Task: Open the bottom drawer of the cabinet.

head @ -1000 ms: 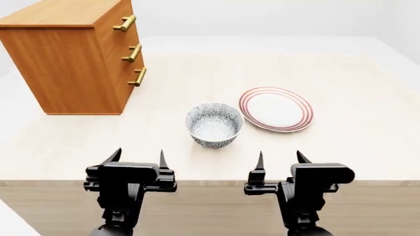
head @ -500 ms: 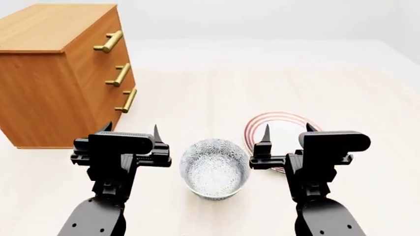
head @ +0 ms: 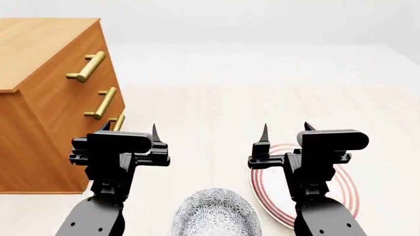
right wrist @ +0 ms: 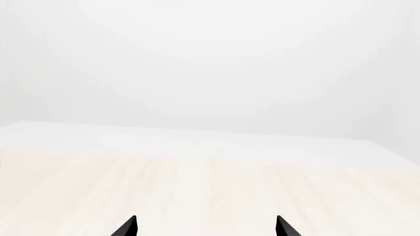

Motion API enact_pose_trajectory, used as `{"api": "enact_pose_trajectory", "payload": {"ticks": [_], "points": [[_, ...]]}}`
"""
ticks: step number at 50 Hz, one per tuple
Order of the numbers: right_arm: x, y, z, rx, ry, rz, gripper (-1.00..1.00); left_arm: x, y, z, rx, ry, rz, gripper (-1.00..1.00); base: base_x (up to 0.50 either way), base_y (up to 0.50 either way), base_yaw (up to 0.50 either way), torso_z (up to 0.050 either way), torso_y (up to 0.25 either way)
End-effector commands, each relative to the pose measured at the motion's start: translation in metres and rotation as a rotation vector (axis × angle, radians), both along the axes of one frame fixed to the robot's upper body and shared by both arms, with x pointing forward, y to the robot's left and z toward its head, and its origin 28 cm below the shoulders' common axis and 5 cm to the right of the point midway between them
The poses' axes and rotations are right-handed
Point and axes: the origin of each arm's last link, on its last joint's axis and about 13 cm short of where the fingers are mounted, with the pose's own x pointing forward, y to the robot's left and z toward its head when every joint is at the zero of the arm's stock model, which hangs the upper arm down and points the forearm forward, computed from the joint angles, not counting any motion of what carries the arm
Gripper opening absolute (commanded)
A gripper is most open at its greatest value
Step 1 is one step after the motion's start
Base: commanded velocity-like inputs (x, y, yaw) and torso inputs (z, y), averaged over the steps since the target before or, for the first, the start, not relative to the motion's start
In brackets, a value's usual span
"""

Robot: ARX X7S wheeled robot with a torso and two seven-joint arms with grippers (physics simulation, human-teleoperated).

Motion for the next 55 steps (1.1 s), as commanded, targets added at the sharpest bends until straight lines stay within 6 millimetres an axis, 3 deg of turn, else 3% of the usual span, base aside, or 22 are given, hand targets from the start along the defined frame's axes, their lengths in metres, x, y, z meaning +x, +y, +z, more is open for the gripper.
{"api": "enact_pose_trajectory", "payload": {"ticks": [1, 8, 17, 23, 28, 44, 55], "points": [[-0.001, 0.0, 0.001, 0.009, -0.003, 0.018, 1.0, -0.001, 0.0, 0.0, 0.0, 0.001, 0.001, 1.0, 0.0, 0.0, 0.0, 0.0, 0.0], [0.001, 0.0, 0.001, 0.006, 0.011, 0.015, 1.0, 0.003, -0.004, 0.009, 0.035, 0.099, -0.088, 1.0, 0.0, 0.0, 0.0, 0.0, 0.0], [0.001, 0.001, 0.003, 0.004, 0.005, 0.019, 1.0, 0.047, -0.007, 0.031, 0.332, 0.25, -0.128, 1.0, 0.0, 0.0, 0.0, 0.0, 0.0], [0.001, 0.002, 0.003, 0.005, 0.006, 0.026, 1.0, 0.074, -0.009, 0.02, 0.487, 0.362, -0.106, 1.0, 0.0, 0.0, 0.0, 0.0, 0.0], [0.001, 0.003, 0.005, 0.003, 0.002, 0.031, 1.0, 0.085, -0.011, 0.01, 0.581, 0.41, -0.078, 1.0, 0.0, 0.0, 0.0, 0.0, 0.0], [0.001, 0.003, 0.007, 0.008, -0.001, 0.033, 1.0, 0.102, -0.004, -0.022, 0.868, 0.495, 0.047, 1.0, 0.0, 0.0, 0.0, 0.0, 0.0], [0.001, 0.003, 0.007, 0.01, -0.003, 0.032, 1.0, 0.109, 0.004, -0.032, 0.892, 0.541, 0.086, 1.0, 0.0, 0.0, 0.0, 0.0, 0.0]]}}
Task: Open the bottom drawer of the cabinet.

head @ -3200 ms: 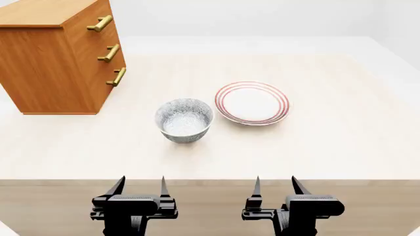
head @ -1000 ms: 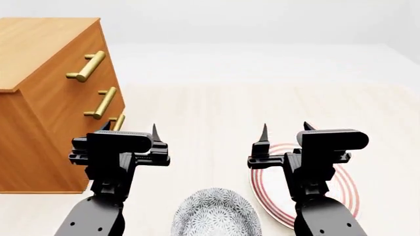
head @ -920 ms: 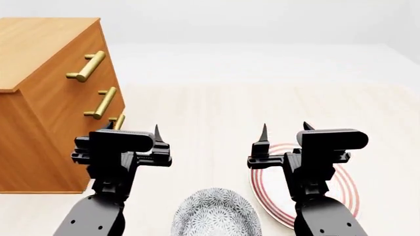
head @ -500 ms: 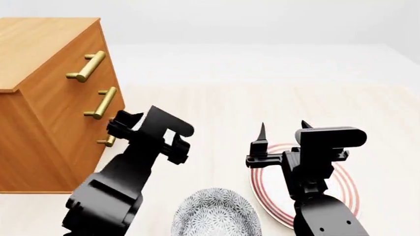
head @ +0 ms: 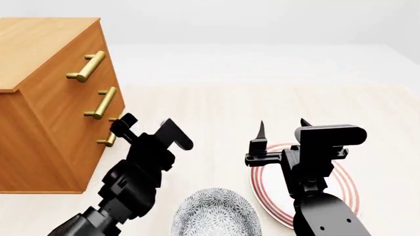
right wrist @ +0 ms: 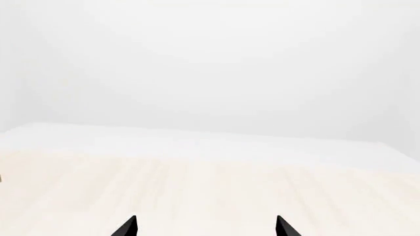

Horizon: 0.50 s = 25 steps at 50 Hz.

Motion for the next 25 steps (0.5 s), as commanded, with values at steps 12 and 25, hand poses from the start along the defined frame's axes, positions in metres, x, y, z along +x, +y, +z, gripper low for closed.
{"api": "enact_pose_trajectory", "payload": {"ticks": [12, 25], "points": [[0.0, 0.0, -0.002, 0.004, 0.002, 0.0, 1.0, 0.016, 0.023, -0.023, 0.077, 0.08, 0.126, 1.0, 0.0, 0.0, 0.0, 0.0, 0.0], [0.0, 0.0, -0.004, 0.008, 0.008, 0.003, 1.0, 0.024, 0.038, -0.034, 0.054, 0.114, 0.214, 1.0, 0.0, 0.0, 0.0, 0.0, 0.0]]}}
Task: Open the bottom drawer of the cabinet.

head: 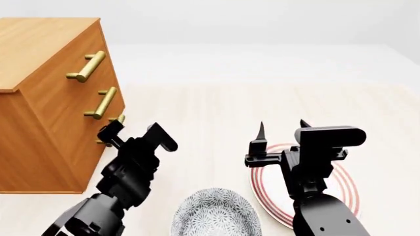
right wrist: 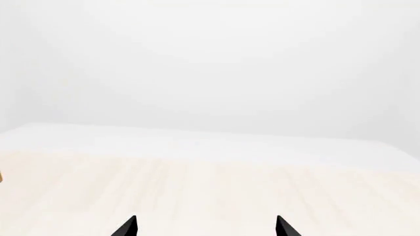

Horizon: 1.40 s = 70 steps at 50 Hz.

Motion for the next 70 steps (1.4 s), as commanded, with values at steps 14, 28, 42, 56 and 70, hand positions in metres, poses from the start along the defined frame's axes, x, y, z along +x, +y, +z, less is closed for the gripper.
{"api": "enact_pose_trajectory", "payload": {"ticks": [14, 28, 42, 56, 70], "points": [[-0.001, 0.001, -0.002, 0.004, 0.007, 0.005, 1.0, 0.001, 0.023, -0.011, -0.022, 0.035, 0.142, 1.0, 0.0, 0.0, 0.0, 0.0, 0.0], [-0.002, 0.001, -0.004, 0.012, 0.013, 0.01, 1.0, 0.001, 0.027, -0.01, -0.027, 0.0, 0.185, 1.0, 0.0, 0.0, 0.0, 0.0, 0.0], [-0.003, 0.001, -0.004, 0.017, 0.013, 0.016, 1.0, 0.002, 0.031, -0.005, -0.02, -0.015, 0.217, 1.0, 0.0, 0.0, 0.0, 0.0, 0.0], [-0.002, 0.001, -0.005, 0.018, 0.013, 0.018, 1.0, 0.003, 0.033, -0.003, -0.021, -0.025, 0.234, 1.0, 0.0, 0.0, 0.0, 0.0, 0.001], [-0.002, 0.002, -0.005, 0.019, 0.011, 0.02, 1.0, 0.003, 0.034, -0.002, -0.01, -0.057, 0.243, -1.0, 0.0, 0.0, 0.0, 0.0, 0.0]]}}
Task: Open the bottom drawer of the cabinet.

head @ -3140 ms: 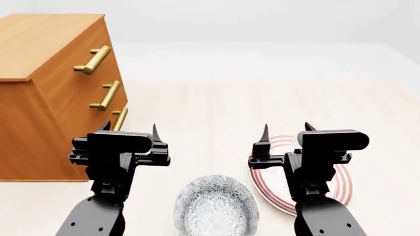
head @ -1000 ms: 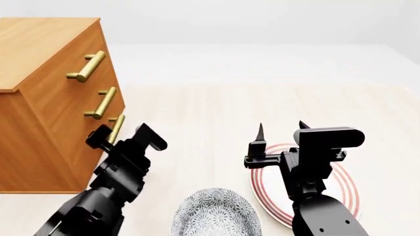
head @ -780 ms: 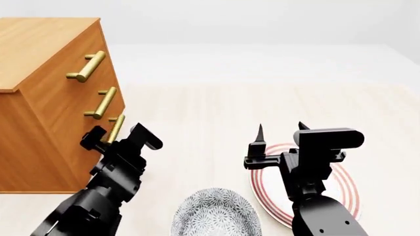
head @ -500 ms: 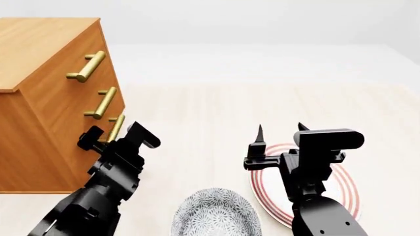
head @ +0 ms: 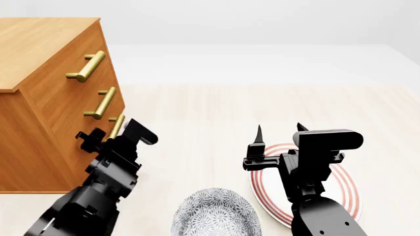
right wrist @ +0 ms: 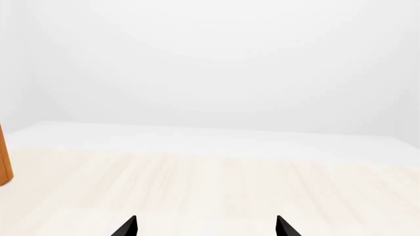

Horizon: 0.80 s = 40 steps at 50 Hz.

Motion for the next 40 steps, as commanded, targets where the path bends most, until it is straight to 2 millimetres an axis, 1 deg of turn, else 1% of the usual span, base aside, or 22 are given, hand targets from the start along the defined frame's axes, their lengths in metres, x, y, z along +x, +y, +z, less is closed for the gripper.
{"api": "enact_pose_trajectory", "payload": {"ticks": [1, 18, 22, 31, 40], "points": [[0.0, 0.0, 0.0, 0.001, -0.001, 0.001, 1.0, -0.001, 0.007, 0.001, 0.048, -0.017, 0.024, -1.0, 0.0, 0.0, 0.0, 0.0, 0.0], [-0.001, 0.001, -0.001, 0.002, -0.001, 0.004, 1.0, 0.0, 0.006, 0.001, 0.043, -0.007, 0.009, -1.0, 0.0, 0.0, 0.0, 0.0, 0.001], [0.0, 0.001, 0.0, 0.002, -0.001, 0.004, 1.0, 0.002, 0.001, 0.003, 0.037, 0.003, -0.025, -1.0, 0.0, 0.0, 0.0, 0.0, 0.0], [0.0, 0.001, 0.002, 0.003, -0.007, 0.007, 1.0, 0.008, -0.022, 0.011, 0.019, 0.018, -0.119, -1.0, 0.0, 0.0, 0.0, 0.0, 0.0], [0.0, 0.0, 0.002, 0.006, -0.009, 0.005, 1.0, 0.009, -0.033, 0.01, -0.001, 0.029, -0.158, -1.0, 0.0, 0.0, 0.0, 0.0, 0.0]]}}
